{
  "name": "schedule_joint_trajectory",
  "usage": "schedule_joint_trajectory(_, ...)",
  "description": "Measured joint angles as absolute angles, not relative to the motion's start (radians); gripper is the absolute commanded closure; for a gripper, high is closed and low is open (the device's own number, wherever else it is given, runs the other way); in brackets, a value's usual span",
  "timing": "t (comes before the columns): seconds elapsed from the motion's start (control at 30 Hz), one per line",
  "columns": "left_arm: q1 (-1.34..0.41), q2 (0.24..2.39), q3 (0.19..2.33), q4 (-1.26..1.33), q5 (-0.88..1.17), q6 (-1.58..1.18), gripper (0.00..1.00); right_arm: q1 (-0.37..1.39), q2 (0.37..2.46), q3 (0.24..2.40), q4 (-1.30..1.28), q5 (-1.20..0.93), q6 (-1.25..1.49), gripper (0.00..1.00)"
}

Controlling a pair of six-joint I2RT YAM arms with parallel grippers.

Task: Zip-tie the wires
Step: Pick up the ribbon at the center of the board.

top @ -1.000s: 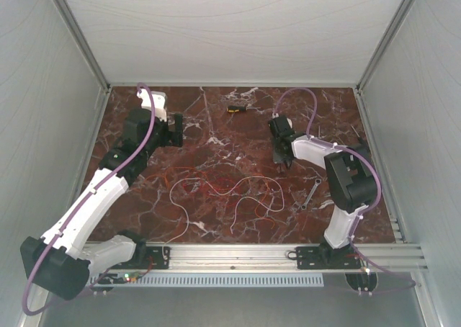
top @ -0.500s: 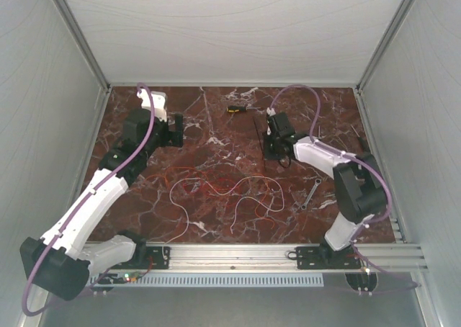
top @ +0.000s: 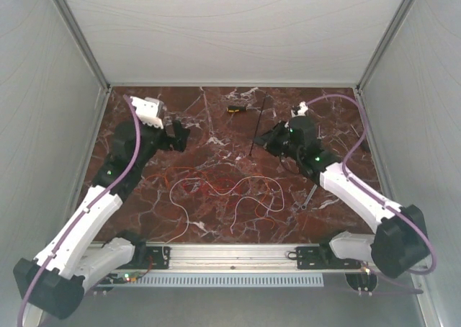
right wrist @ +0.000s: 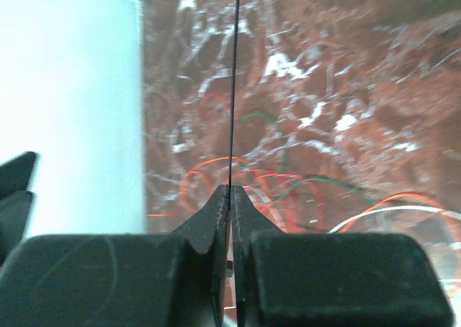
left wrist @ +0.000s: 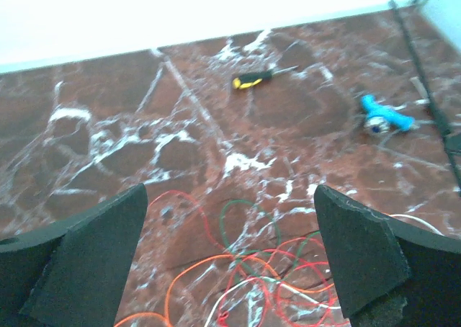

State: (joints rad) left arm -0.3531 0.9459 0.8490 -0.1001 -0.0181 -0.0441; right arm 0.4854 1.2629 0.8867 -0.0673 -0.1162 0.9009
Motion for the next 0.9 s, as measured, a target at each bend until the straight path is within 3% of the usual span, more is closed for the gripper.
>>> schedule_joint_trajectory(0.27, -0.356, 0.767, 0.559, 0.326, 0.249, -0.100, 0.05, 0.635, 1.098, 0.849, 0.029, 0.007, 1.288, 1.00)
schedule_joint_trajectory(0.53, -0.410, 0.713, 0.328, 0.796, 0.457, -0.058, 0.12, 0.829, 1.081, 0.862, 0.102, 0.147, 1.575, 1.00)
schedule_joint_trajectory(0.73, -0.512, 0.680, 0.314, 0.925, 0.469, 0.028, 0.15, 0.936, 1.091, 0.895, 0.151, 0.265, 1.669, 1.00)
schedule_joint_trajectory(0.9, -0.625, 0.630, 0.303, 0.975, 0.373, 0.085, 0.24, 0.988, 1.122, 0.907, 0.214, 0.344, 1.689, 1.00)
